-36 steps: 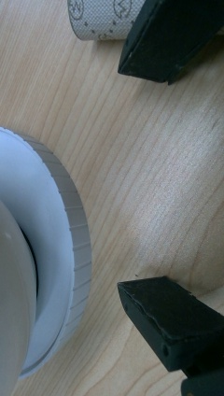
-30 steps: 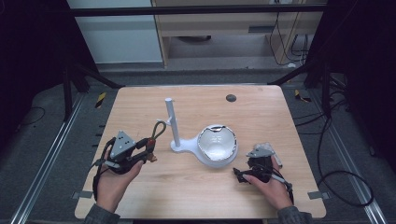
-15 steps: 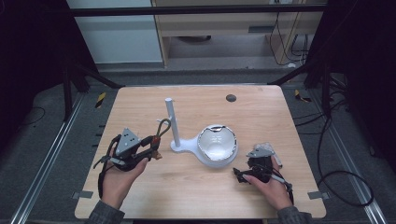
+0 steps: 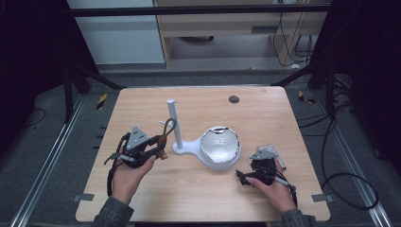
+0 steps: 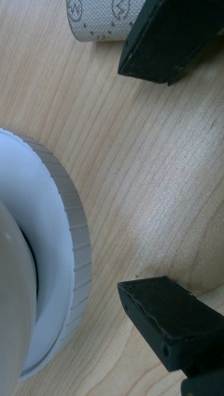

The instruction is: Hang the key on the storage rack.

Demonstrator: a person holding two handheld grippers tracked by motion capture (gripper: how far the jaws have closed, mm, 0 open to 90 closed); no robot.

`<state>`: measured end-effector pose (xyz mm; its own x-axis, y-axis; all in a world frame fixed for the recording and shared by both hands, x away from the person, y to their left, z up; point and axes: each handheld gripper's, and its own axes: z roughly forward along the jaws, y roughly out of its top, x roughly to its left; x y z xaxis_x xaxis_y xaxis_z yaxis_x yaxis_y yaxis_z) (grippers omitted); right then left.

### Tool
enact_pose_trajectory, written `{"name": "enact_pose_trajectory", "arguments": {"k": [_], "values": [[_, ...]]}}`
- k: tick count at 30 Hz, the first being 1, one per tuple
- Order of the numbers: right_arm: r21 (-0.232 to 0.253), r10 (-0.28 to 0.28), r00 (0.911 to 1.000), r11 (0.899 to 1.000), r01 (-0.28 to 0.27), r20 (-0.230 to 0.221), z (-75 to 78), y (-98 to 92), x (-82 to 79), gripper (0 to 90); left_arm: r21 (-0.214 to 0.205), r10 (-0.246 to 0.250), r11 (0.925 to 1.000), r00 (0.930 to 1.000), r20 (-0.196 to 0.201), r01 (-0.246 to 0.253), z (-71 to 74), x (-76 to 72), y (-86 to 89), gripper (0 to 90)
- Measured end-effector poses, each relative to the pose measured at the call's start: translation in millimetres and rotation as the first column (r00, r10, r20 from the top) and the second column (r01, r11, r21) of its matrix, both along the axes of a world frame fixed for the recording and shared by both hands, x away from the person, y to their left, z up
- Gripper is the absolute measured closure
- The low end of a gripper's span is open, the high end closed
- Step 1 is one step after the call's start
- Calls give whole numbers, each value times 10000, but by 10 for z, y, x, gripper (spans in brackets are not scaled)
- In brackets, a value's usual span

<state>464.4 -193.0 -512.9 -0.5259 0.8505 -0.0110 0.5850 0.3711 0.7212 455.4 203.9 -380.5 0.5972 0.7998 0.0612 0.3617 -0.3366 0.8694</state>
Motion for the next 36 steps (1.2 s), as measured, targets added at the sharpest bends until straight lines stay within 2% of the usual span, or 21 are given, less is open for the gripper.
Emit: {"name": "enact_pose_trajectory", "arguments": {"k": [13, 30, 36], "values": [[-1, 2, 10000, 10000, -2, 2, 0, 0, 0, 5, 20, 273, 9996, 9992, -290, -273, -137, 202, -73, 659], [28, -9, 10000, 10000, 9, -14, 1, 2, -3, 5, 89, 267, 9996, 9987, -441, -263, -165, 254, -116, 653], [20, -17, 10000, 10000, 17, -12, 1, 2, -3, 5, 178, 331, 9993, 9981, -515, -323, -191, 271, -106, 562]]}}
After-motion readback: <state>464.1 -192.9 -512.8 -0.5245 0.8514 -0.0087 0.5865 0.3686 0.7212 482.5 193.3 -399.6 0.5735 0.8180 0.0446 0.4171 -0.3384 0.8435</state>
